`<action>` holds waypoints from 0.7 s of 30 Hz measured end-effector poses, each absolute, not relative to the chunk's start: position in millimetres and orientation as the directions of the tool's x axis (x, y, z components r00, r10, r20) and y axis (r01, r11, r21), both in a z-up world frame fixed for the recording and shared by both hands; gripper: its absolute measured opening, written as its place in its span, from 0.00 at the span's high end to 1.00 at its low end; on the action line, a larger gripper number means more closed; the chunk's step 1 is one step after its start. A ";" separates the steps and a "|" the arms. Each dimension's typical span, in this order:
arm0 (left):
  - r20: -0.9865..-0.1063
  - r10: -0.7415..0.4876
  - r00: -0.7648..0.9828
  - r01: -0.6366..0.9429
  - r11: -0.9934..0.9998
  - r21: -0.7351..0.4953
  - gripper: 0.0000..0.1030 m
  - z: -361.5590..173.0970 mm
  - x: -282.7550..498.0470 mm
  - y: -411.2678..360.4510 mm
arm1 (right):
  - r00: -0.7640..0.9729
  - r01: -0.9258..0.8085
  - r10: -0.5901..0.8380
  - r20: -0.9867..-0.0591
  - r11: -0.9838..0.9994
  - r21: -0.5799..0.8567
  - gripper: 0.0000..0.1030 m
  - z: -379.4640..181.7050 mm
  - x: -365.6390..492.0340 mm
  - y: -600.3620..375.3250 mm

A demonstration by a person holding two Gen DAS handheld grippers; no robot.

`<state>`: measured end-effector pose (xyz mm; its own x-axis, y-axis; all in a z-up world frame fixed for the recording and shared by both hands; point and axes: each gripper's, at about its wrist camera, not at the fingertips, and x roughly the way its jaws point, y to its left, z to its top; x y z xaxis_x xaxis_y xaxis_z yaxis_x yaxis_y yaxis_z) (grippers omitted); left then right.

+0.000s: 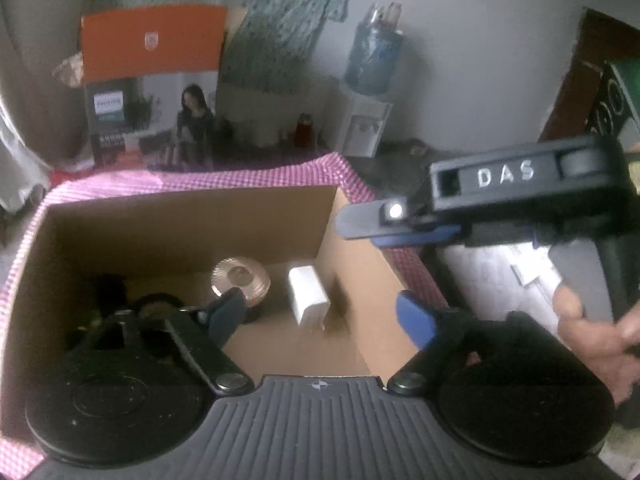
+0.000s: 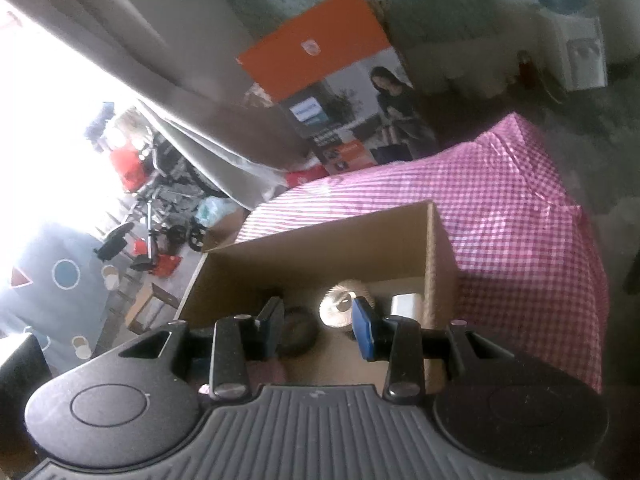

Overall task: Organize rigid objects
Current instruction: 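Lift both tools out of the box toward the white pill bottle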

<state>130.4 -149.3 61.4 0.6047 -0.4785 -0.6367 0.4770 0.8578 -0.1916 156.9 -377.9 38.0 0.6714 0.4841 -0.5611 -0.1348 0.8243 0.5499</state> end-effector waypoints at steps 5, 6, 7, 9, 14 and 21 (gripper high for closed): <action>-0.603 -0.476 0.640 0.489 0.858 -0.157 0.04 67.0 104.0 -134.1 | 0.683 -0.187 0.519 -0.514 0.804 0.564 0.59 50.4 123.6 -366.7; -0.600 -0.471 0.647 0.488 0.860 -0.149 0.04 66.8 99.2 -131.5 | 0.689 -0.204 0.528 -0.497 0.799 0.566 0.59 52.4 115.3 -363.6; -0.600 -0.467 0.650 0.487 0.862 -0.144 0.04 66.2 95.3 -128.0 | 0.694 -0.212 0.529 -0.489 0.799 0.564 0.59 54.2 108.1 -360.0; -0.601 -0.460 0.653 0.481 0.866 -0.140 0.04 65.2 89.1 -124.1 | 0.705 -0.217 0.524 -0.478 0.801 0.557 0.59 56.4 93.8 -352.6; -0.591 -0.449 0.670 0.472 0.872 -0.127 0.03 63.8 69.0 -107.9 | 0.736 -0.222 0.514 -0.441 0.798 0.561 0.58 58.2 62.4 -339.2; -0.580 -0.432 0.691 0.480 0.874 -0.079 0.02 59.0 32.7 -83.5 | 0.766 -0.206 0.496 -0.408 0.792 0.575 0.58 45.4 24.1 -315.7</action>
<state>32.7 -83.5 59.0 0.6905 -0.4318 -0.5803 0.4801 0.8737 -0.0789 24.1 -315.7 45.4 0.7659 0.4965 -0.4085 -0.2062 0.7915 0.5753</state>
